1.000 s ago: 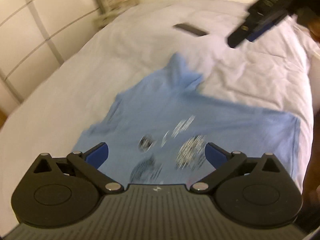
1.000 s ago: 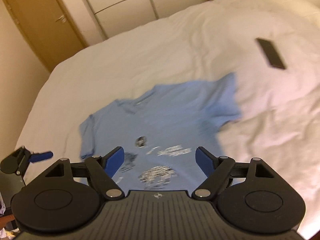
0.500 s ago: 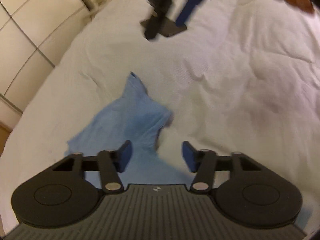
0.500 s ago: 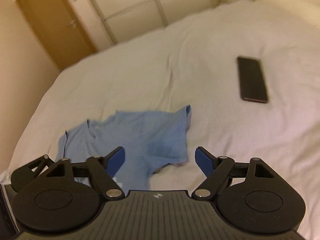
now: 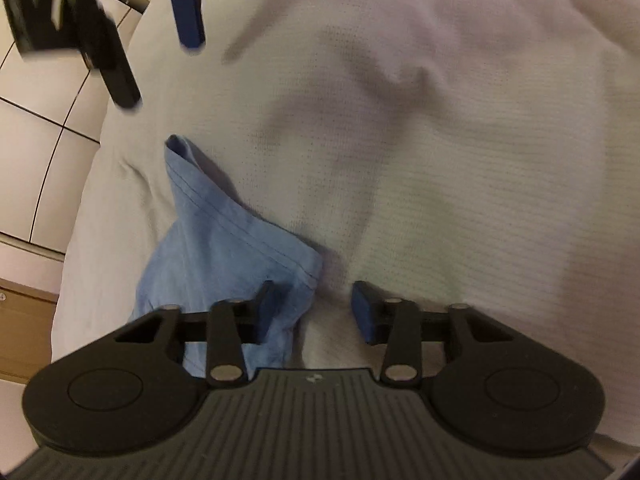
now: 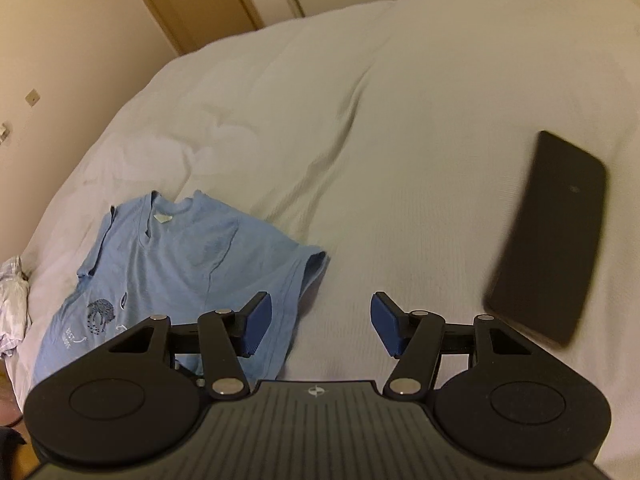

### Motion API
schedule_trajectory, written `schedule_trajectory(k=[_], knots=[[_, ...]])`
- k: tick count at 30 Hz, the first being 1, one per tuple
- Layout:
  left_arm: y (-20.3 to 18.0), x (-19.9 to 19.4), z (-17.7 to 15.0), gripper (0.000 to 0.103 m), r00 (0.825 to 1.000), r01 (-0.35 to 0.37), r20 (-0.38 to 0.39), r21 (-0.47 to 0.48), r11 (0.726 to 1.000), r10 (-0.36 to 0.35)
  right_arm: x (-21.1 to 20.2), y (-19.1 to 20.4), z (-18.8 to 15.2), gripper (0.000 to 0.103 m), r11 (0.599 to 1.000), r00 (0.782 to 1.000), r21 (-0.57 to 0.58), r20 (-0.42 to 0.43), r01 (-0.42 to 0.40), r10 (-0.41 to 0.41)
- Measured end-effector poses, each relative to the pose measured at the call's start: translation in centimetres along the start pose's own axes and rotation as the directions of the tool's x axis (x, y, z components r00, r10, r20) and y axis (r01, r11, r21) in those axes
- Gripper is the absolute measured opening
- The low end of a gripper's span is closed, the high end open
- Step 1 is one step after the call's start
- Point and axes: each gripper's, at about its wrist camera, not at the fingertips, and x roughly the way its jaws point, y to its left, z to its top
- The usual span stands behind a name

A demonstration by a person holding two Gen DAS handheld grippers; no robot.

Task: Fold clothes
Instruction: 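Grasp the T-shirt hem with the left gripper and lift it toward the collar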

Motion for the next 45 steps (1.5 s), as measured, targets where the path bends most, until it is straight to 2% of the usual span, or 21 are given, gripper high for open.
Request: schedule_trajectory(k=[1, 2, 6, 10, 13, 14, 16, 17, 19, 21, 23, 26, 28, 30, 32, 36, 39, 42, 43, 44, 45], knots=[[0.2, 0.1, -0.2, 0.006, 1.000, 0.003, 0.011, -0.011, 1.000, -0.003, 0.9, -0.1, 0.4, 0.059, 1.000, 1.000, -0.014, -0.008, -0.008, 0.008], [0.3, 0.1, -0.3, 0.003, 1.000, 0.006, 0.023, -0.024, 1.000, -0.005, 1.8, -0.1, 0.7, 0.059, 0.999, 1.000, -0.032, -0.017, -0.014, 0.014], [1.5, -0.3, -1.3, 0.001, 0.998, 0.017, 0.070, -0.119, 0.993, -0.009, 5.5, 0.0, 2.5, 0.059, 0.994, 0.997, -0.099, -0.051, -0.054, 0.049], [2.2, -0.5, -2.1, 0.001, 0.994, 0.038, 0.106, -0.182, 0.983, -0.018, 9.0, -0.7, 3.9, 0.058, 0.995, 0.988, -0.029, -0.125, -0.097, 0.093], [2.7, -0.7, -2.6, 0.001, 0.990, 0.057, 0.137, -0.237, 0.970, -0.024, 10.0, -1.5, 4.4, 0.025, 0.988, 0.976, 0.076, -0.167, -0.132, 0.143], [3.0, -0.8, -2.8, 0.001, 0.988, 0.065, 0.150, -0.260, 0.963, -0.026, 10.0, -1.7, 4.4, 0.007, 0.987, 0.974, 0.104, -0.177, -0.124, 0.141], [5.3, -1.9, -4.1, 0.001, 0.975, 0.128, 0.219, -0.439, 0.889, -0.033, 9.3, -1.4, 4.8, 0.005, 0.984, 0.976, 0.135, -0.169, -0.113, 0.136], [6.4, -2.5, -4.8, 0.001, 0.967, 0.162, 0.252, -0.522, 0.837, -0.030, 8.9, -1.2, 5.0, 0.005, 0.983, 0.978, 0.148, -0.163, -0.109, 0.133], [9.1, -3.3, -6.9, 0.001, 0.961, 0.212, 0.277, -0.708, 0.674, -0.012, 8.0, 0.4, 6.1, 0.005, 0.984, 0.979, 0.135, -0.151, -0.116, 0.136], [11.3, -3.2, -10.5, 0.001, 0.962, 0.256, 0.272, -0.881, 0.398, -0.016, 7.4, 2.4, 7.3, 0.005, 0.986, 0.980, 0.108, -0.141, -0.127, 0.142], [13.0, -2.8, -14.4, 0.001, 0.964, 0.267, 0.265, -0.960, 0.084, -0.033, 8.0, 5.0, 8.7, 0.005, 0.985, 0.976, 0.074, -0.143, -0.154, 0.163], [13.7, -1.4, -20.0, 0.004, 0.965, 0.235, 0.257, -0.935, -0.265, -0.051, 10.8, 9.2, 10.7, 0.022, 0.973, 0.963, 0.005, -0.143, -0.232, 0.230], [13.9, -1.1, -22.3, 0.004, 0.969, 0.211, 0.243, -0.914, -0.348, -0.051, 11.8, 11.0, 11.5, 0.026, 0.967, 0.962, -0.045, -0.115, -0.253, 0.246], [14.0, -1.0, -23.5, 0.005, 0.967, 0.210, 0.247, -0.910, -0.358, -0.061, 12.3, 12.0, 11.8, 0.026, 0.966, 0.966, -0.060, -0.087, -0.250, 0.245], [14.1, -1.1, -24.6, 0.015, 0.965, 0.213, 0.252, -0.910, -0.355, -0.067, 12.2, 12.0, 11.3, 0.029, 0.971, 0.972, -0.067, -0.077, -0.229, 0.224], [14.1, 0.0, -23.7, 0.045, 0.949, 0.241, 0.295, -0.905, -0.351, -0.107, 13.1, 10.5, 8.9, 0.036, 0.985, 0.980, -0.085, -0.147, -0.149, 0.136], [14.0, 0.9, -22.8, 0.050, 0.935, 0.247, 0.314, -0.910, -0.332, -0.164, 14.3, 9.2, 6.7, 0.037, 0.991, 0.973, -0.083, -0.212, -0.106, 0.087], [13.9, 2.6, -22.4, 0.048, 0.920, 0.250, 0.330, -0.910, -0.331, -0.213, 15.1, 8.7, 5.0, 0.037, 0.993, 0.966, -0.074, -0.249, -0.096, 0.075], [13.9, 2.9, -22.3, 0.040, 0.915, 0.257, 0.339, -0.908, -0.331, -0.219, 15.4, 8.6, 4.6, 0.037, 0.993, 0.964, -0.070, -0.254, -0.095, 0.074], [13.9, 3.1, -22.2, 0.022, 0.909, 0.268, 0.352, -0.903, -0.335, -0.223, 15.4, 8.4, 4.3, 0.036, 0.993, 0.964, -0.066, -0.255, -0.094, 0.074], [14.1, 3.3, -22.3, 0.014, 0.901, 0.287, 0.373, -0.894, -0.344, -0.219, 15.3, 8.1, 4.0, 0.036, 0.994, 0.964, -0.061, -0.255, -0.093, 0.074]])
